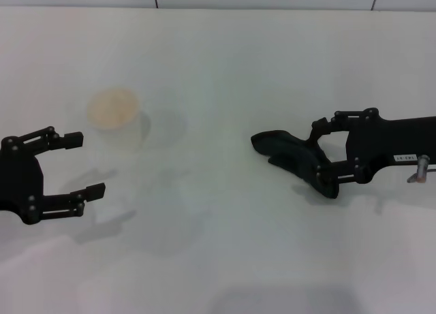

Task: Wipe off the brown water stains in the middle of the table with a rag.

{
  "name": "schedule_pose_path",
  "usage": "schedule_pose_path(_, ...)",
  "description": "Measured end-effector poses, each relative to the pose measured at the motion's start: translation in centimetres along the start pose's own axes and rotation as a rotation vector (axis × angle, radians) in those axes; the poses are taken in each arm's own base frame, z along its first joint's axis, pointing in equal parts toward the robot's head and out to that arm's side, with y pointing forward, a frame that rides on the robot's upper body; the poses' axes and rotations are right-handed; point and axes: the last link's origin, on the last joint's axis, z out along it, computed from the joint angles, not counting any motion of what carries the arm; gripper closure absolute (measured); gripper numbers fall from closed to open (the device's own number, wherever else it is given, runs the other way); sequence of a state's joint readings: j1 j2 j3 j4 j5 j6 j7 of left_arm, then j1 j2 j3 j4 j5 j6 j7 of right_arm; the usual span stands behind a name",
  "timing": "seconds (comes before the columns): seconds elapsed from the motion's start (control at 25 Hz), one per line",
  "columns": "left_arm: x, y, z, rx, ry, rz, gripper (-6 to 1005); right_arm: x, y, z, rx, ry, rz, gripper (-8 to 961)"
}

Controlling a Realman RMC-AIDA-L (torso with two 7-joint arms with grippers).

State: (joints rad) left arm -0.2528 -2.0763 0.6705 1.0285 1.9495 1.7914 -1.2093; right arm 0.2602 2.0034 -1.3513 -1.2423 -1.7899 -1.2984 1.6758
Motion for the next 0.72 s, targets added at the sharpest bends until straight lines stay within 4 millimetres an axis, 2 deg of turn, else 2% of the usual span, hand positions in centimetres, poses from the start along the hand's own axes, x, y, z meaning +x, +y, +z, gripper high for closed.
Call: schedule_pose_path(0.72,0.10,-0.07,-0.11,0.003,-0.006,-0.003,127,-0.23,0.21,0.20,-0.015,-0.002,0.002,157)
